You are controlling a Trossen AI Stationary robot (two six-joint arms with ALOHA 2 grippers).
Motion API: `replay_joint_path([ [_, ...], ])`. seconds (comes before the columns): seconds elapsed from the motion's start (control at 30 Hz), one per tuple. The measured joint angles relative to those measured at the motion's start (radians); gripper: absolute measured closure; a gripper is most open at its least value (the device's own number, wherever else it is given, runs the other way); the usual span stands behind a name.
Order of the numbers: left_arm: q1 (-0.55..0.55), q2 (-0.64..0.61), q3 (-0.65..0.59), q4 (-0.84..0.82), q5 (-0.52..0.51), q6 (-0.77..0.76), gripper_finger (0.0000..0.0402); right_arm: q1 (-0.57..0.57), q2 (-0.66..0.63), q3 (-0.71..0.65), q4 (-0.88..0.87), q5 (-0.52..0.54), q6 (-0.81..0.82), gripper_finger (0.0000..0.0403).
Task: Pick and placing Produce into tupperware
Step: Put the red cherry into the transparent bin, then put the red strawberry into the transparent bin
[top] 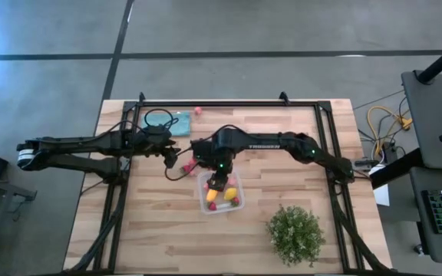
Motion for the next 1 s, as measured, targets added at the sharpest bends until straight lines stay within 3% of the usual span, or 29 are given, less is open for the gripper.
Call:
replay_joint_path([
  [0.2,0.000,0.000,0.000,-0.007,-0.005,-0.076,0.0228,0.030,0.001,0.000,-0.007,0.062,0.021,0.0267],
  [0.37,0.000,0.000,0.000,-0.014,-0.005,-0.152,0.0228,0.055,0.001,0.000,-0.005,0.080,0.021,0.0222],
  [0.6,0.000,0.000,0.000,-0.018,0.004,-0.158,0.0228,0.024,-0.033,0.000,-0.018,0.249,0.080,0.0162],
  [1.0,0.000,0.000,0.000,-0.029,0.006,-0.157,0.0228,-0.146,0.036,-0.028,0.020,0.247,0.018,0.0160],
])
